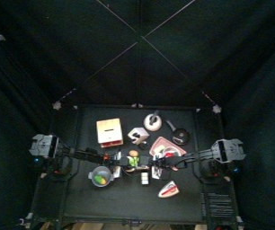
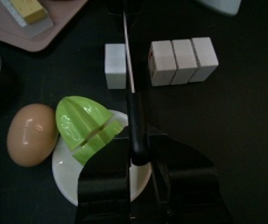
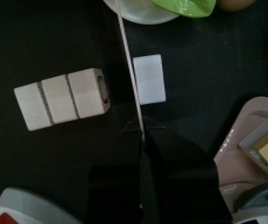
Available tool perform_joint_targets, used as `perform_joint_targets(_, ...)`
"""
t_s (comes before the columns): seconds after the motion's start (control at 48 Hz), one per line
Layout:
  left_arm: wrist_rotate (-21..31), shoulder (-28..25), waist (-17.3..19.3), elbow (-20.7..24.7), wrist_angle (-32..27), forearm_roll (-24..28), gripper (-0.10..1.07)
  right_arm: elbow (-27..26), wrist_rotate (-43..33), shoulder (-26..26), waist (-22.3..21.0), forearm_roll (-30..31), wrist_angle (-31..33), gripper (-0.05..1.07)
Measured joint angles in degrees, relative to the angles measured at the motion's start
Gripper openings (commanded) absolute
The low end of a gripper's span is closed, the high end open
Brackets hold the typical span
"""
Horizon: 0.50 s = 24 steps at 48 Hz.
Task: Cut sushi roll
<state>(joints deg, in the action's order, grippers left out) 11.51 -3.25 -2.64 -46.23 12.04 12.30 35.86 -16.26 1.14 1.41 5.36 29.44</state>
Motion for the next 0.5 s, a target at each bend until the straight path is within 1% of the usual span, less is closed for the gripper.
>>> perform_joint_targets(0.188,0.00,2.29,-0.62,-0.35,-0.09,0.09,0.44,-0.35,0.00,-2.46,1.14,0.00,0.88,0.32)
perform_joint_targets(0.292,0.00,2.46,-0.70,-0.35,-0.09,0.09,0.44,-0.35,-0.09,-3.43,1.41,-0.09,0.97,0.32)
perform_joint_targets(0.5,0.00,2.46,-1.14,-0.35,-0.09,0.09,0.44,-0.35,-0.18,-3.52,2.11,-0.18,1.14,0.32)
